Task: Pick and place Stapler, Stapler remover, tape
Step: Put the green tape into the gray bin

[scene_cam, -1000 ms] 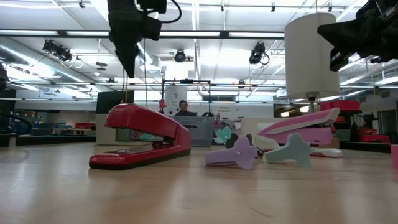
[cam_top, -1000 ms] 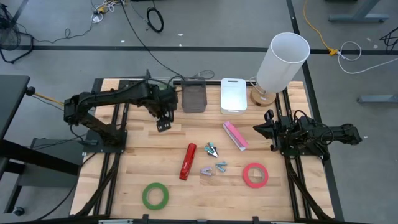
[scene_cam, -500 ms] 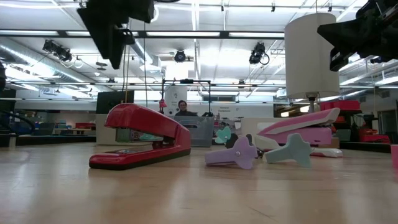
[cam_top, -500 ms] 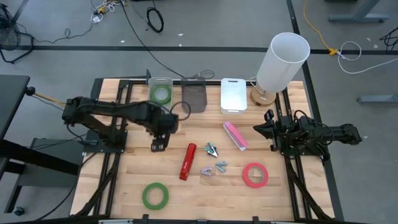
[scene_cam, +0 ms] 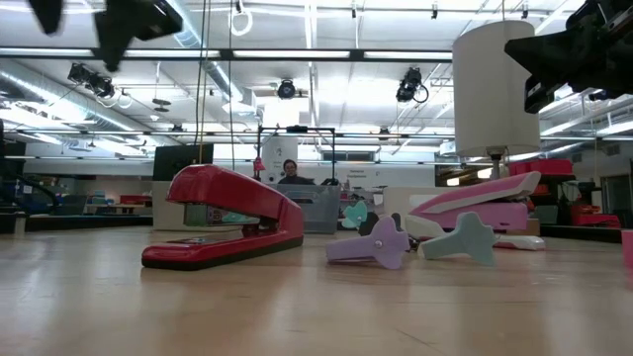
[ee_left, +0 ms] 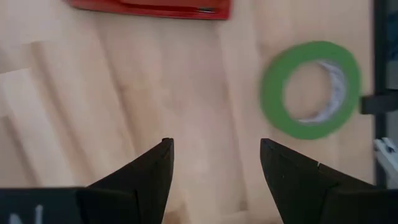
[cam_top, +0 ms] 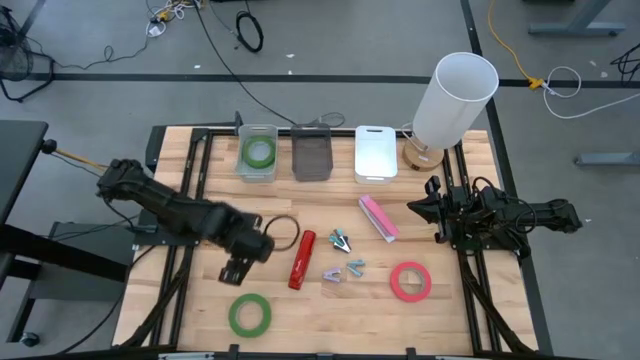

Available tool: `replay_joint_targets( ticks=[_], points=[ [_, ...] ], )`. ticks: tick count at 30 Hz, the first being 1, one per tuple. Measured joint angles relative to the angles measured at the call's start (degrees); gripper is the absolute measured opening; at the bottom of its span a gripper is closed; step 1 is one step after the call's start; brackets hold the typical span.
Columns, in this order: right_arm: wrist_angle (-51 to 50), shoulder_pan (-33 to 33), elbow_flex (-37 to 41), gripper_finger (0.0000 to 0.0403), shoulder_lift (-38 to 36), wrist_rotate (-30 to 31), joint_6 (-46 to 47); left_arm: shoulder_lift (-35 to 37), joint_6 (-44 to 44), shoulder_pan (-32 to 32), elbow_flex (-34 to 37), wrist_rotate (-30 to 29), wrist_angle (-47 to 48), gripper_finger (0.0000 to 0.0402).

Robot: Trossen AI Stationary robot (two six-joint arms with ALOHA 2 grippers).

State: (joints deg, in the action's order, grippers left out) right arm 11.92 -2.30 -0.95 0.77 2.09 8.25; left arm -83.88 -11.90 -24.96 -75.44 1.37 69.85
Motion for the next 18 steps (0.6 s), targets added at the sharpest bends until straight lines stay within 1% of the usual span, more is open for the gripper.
replay_joint_targets(
  ticks=[7, 13, 18],
  points=[
    [-0.01, 0.01, 0.0, 0.0016, -0.01, 0.01, 0.0, -0.13, -8.64, -8.28, 0.0, -0.06, -2.96, 0.0243],
    [-0.01, 0.0, 0.0, 0.0016, 0.0, 0.02, 0.0, -2.2, -11.82, -13.24, -0.07, -3.16, -4.73, 0.0243],
    [0.0, 0.01, 0.0, 0.0016, -0.02, 0.01, -0.01, -4.52, -13.42, -15.56, -0.07, -5.38, -6.67, 0.0243]
  ],
)
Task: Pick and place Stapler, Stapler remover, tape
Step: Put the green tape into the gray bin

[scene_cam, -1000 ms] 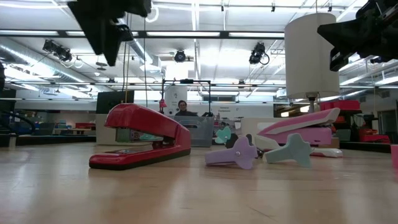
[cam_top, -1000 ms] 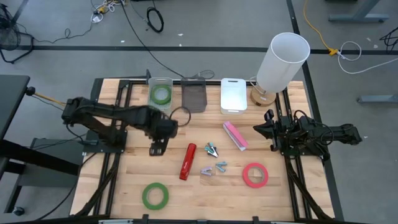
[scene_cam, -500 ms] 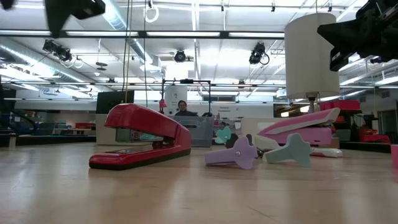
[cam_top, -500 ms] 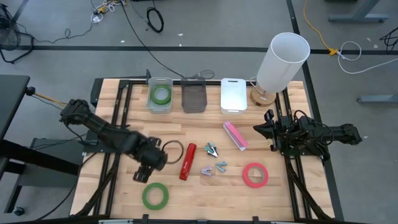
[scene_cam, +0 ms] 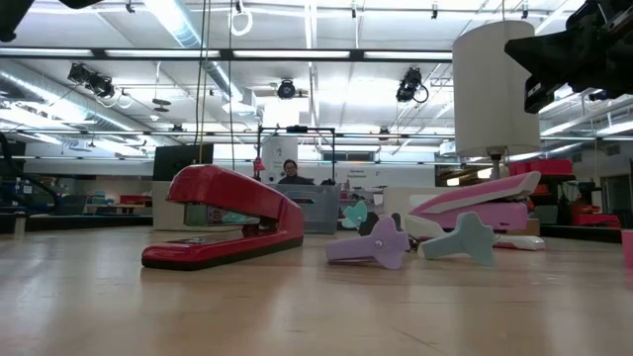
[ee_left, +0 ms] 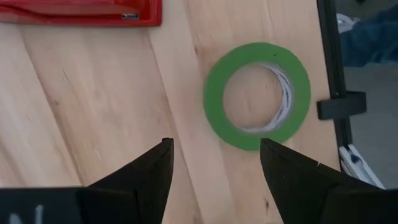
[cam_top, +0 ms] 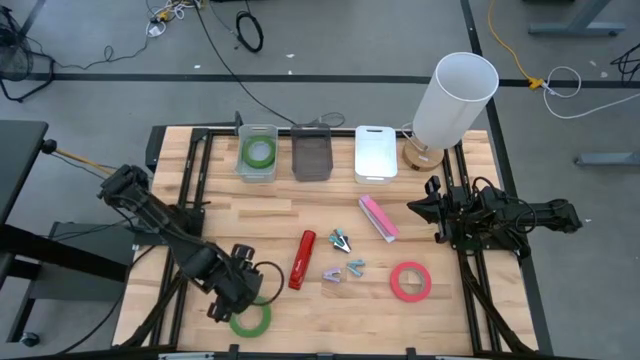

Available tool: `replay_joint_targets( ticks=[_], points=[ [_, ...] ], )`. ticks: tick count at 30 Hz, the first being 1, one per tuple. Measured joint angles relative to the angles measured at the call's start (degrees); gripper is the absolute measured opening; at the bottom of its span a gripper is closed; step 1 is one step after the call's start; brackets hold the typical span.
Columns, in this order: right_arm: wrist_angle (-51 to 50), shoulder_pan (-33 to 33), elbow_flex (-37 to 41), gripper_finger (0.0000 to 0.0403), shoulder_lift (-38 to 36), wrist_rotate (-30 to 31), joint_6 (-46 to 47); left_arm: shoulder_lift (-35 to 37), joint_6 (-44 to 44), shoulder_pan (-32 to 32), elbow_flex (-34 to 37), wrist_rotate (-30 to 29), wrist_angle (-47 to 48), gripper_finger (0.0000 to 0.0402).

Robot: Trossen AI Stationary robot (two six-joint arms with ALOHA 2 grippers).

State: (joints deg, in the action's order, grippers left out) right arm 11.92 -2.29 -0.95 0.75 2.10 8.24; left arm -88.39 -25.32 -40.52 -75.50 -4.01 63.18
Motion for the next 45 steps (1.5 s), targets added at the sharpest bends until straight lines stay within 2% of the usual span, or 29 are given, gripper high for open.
replay_joint_targets(
  ticks=[13, 26, 34, 40, 45],
  points=[
    [-0.01, 0.01, 0.0, 0.0016, 0.0, -0.02, -0.01, -4.51, -2.58, -3.19, 0.98, -6.39, -6.63, 0.0243],
    [-0.02, 0.0, 0.0, 0.0016, 0.02, 0.0, 0.0, -4.55, -2.82, -3.49, 12.14, -6.03, -14.3, 0.0243],
    [-0.01, -0.01, 0.0, 0.0016, 0.02, -0.02, 0.01, -4.55, -6.48, -3.49, 17.83, -3.72, -18.98, 0.0243],
    [-0.02, -0.01, 0.0, 0.0016, 0.0, -0.01, 0.0, -4.55, -7.26, -3.8, 17.57, -1.72, -20.17, 0.0243],
    [-0.02, -0.01, 0.0, 0.0016, 0.01, 0.01, 0.0, -4.51, -9.74, -4.45, 15.57, -2.77, -20.44, 0.0243]
  ],
)
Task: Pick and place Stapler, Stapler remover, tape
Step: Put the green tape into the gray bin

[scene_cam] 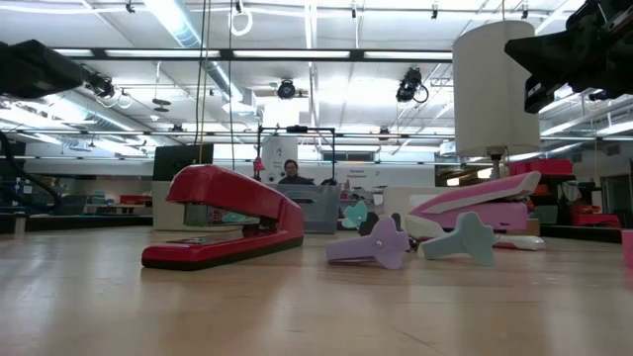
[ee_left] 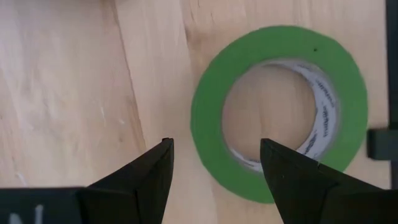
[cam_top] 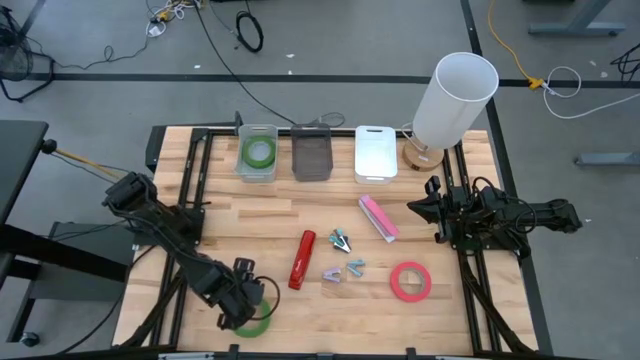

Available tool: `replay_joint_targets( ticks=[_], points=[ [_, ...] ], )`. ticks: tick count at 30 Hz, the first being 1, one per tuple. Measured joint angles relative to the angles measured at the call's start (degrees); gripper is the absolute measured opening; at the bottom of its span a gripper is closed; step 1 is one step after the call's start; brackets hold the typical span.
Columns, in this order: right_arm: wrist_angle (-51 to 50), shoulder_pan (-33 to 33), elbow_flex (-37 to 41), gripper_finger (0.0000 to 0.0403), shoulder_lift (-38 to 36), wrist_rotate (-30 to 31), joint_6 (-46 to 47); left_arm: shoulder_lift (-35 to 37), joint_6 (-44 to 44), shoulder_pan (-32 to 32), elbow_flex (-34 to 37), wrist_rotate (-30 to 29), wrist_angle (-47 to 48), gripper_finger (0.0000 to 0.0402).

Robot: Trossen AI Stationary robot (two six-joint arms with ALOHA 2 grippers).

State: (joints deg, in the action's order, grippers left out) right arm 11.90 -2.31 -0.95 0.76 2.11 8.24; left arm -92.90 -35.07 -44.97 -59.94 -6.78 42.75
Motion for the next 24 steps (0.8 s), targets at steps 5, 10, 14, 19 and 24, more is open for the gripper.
replay_joint_targets(
  ticks=[5, 10, 14, 19, 24],
  points=[
    [0.0, 0.01, 0.0, 0.0016, 0.01, 0.0, 0.01, 0.0, -2.99, -0.26, -0.2, -0.83, -0.22, 0.0243],
    [0.0, 0.0, 0.0, 0.0016, -0.01, 0.0, 0.01, 0.0, -6.31, -0.26, -0.2, -1.97, -1.08, 0.0243],
    [0.0, 0.02, 0.0, 0.0016, 0.01, 0.0, 0.01, -0.43, -8.24, -0.28, -0.22, -3.31, -2.66, 0.0243],
    [0.0, 0.0, 0.0, 0.0016, 0.0, -0.01, 0.0, -2.38, -9.29, -0.28, -0.22, -3.66, -4.76, 0.0243],
    [0.0, 0.0, 0.0, 0.0016, -0.01, 0.0, -0.01, -3.86, -8.78, -0.28, -0.05, -4.31, -4.73, 0.0243]
  ],
)
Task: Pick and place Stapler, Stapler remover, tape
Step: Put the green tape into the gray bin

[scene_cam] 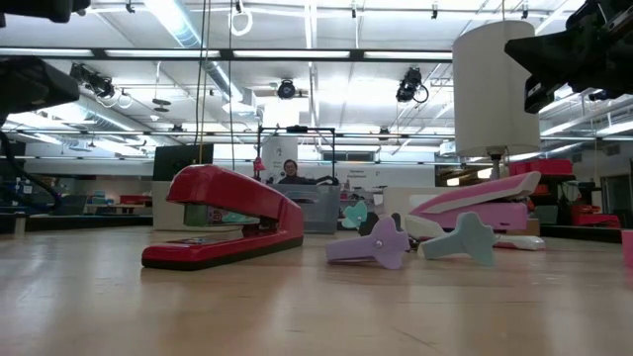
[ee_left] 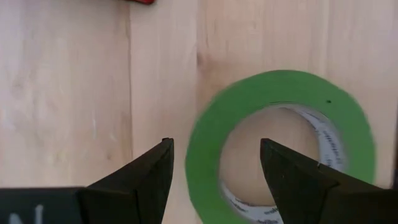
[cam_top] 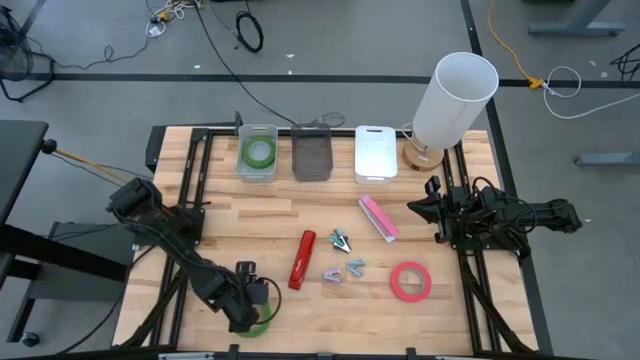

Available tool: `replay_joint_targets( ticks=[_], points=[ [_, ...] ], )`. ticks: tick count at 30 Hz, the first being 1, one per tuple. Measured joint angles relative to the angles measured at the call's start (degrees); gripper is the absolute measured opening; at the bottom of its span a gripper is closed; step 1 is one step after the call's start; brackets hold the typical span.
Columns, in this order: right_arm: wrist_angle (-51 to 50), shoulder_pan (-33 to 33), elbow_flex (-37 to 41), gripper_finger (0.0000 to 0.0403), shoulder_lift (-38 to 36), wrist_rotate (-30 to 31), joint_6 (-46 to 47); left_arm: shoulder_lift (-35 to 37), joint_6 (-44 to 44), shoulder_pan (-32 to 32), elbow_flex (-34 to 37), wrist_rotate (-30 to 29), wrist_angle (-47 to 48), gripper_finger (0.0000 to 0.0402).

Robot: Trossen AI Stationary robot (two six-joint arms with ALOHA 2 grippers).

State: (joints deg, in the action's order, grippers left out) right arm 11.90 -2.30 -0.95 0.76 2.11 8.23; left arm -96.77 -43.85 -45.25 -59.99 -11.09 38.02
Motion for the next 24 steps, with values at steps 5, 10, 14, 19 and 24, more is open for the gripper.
replay_joint_targets(
  ticks=[5, 10, 14, 19, 24],
  points=[
    [0.02, 0.0, 0.0, 0.0016, 0.0, -0.01, 0.02, -0.77, 2.55, 0.0, 0.54, -0.11, 0.32, 0.0243],
    [0.0, 0.01, 0.0, 0.0016, 0.0, 0.0, 0.0, -0.84, 4.51, 0.0, 0.55, 1.11, 0.14, 0.0243],
    [0.01, 0.0, 0.0, 0.0016, 0.0, 0.0, 0.0, -1.16, 5.6, 0.0, 0.55, 1.06, 0.03, 0.0243],
    [0.0, 0.0, 0.0, 0.0016, 0.0, -0.01, 0.02, -2.86, 5.28, -0.02, 0.64, 1.62, -0.02, 0.0243],
    [0.02, 0.0, 0.0, 0.0016, 0.0, 0.0, 0.02, -3.79, 5.22, -0.02, 0.64, 1.63, 0.02, 0.0243]
  ],
)
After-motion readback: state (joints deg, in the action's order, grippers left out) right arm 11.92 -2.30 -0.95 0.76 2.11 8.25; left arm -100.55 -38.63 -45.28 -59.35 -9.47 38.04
